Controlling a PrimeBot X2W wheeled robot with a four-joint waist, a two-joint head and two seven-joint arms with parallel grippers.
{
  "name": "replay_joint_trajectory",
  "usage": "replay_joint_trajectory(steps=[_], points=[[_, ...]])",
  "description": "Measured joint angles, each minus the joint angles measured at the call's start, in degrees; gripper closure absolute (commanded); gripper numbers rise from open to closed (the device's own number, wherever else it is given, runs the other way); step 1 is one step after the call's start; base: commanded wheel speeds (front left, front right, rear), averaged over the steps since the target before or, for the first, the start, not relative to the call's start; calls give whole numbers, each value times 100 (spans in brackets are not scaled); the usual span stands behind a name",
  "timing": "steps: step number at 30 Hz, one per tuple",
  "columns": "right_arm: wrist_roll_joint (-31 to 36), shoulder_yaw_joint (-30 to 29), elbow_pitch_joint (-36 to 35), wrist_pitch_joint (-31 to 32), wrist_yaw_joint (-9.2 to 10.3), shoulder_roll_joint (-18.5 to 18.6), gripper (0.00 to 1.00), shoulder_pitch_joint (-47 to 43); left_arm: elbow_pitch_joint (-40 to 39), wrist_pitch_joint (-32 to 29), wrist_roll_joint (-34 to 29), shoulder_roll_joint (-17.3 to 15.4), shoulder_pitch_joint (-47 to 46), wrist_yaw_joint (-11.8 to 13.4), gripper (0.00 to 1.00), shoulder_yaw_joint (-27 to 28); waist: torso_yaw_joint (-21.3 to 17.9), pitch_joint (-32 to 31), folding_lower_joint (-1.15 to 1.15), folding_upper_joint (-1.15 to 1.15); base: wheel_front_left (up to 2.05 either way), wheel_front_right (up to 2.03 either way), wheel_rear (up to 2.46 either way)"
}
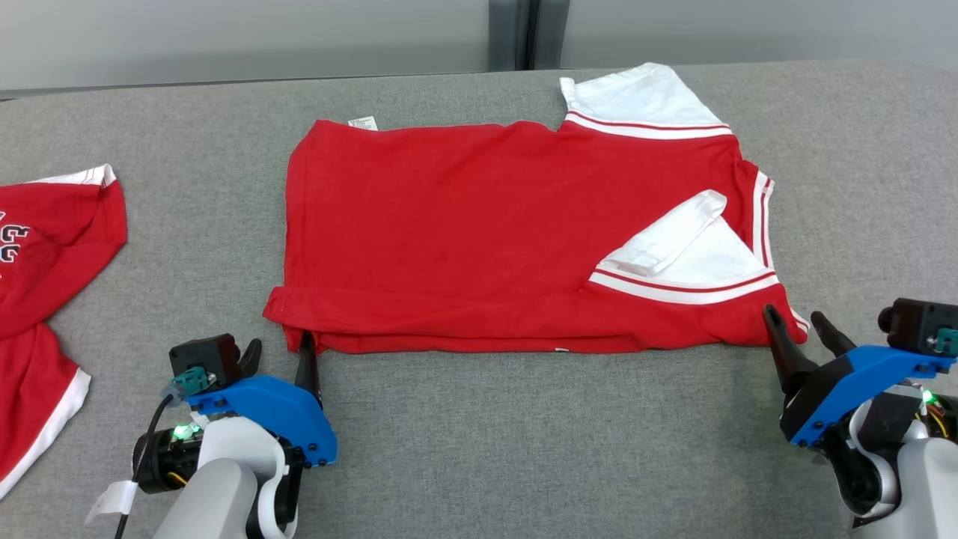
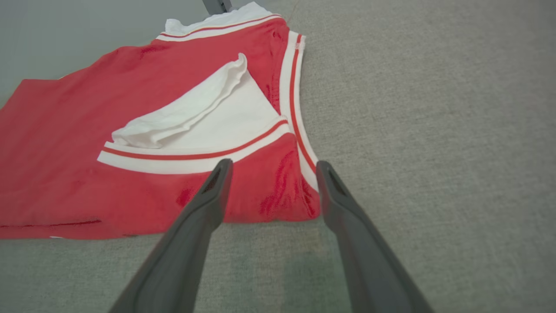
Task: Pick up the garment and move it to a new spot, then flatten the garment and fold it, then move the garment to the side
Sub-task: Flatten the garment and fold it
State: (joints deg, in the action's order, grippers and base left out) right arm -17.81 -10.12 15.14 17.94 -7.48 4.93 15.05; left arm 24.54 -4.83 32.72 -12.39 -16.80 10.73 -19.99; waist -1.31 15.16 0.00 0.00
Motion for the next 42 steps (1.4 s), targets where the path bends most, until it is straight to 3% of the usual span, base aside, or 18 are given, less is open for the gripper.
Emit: replay_joint_trajectory(steps=[12, 16, 17, 18, 19, 20, 28, 32, 42], points=[[790, -233, 882, -104, 0, -115, 0, 404, 446, 45, 5, 73, -315, -79, 0, -103, 8, 95, 0, 0, 0, 0, 0], [890, -250, 1123, 48, 0, -121, 0, 543, 597, -47, 41, 99, -447, -226, 0, -159, -3, 114, 0, 0, 0, 0, 0], [899, -254, 1178, 111, 0, -121, 0, 587, 633, -90, 62, 98, -481, -280, 16, -187, -5, 117, -1, -1, 0, 0, 0], [911, -244, 1210, 136, 0, -121, 31, 611, 658, -97, 62, 88, -510, -347, 62, -234, -6, 120, 0, 0, 0, 0, 0], [911, -244, 1243, 142, 0, -121, 87, 634, 698, -137, 81, 93, -537, -432, 100, -263, -6, 120, 0, 0, 0, 0, 0], [910, -234, 1284, 170, 0, -120, 100, 662, 731, -187, 119, 101, -563, -514, 100, -297, -4, 117, 0, 0, 0, 0, 0], [757, -419, 1114, 143, -1, -146, 100, 511, 722, -25, 245, 127, -445, -630, 100, -266, 101, -55, 1, 0, 0, 0, 0], [535, -525, 535, 291, -1, -154, 100, 34, 378, -78, 309, -79, -24, -631, 100, -252, 176, -312, 0, 0, 0, 0, 0], [-73, -635, -845, 910, -2, -209, 100, -1349, -843, -636, 367, -521, 1071, -319, 100, -303, 190, -651, -1, 0, 0, 0, 0]])
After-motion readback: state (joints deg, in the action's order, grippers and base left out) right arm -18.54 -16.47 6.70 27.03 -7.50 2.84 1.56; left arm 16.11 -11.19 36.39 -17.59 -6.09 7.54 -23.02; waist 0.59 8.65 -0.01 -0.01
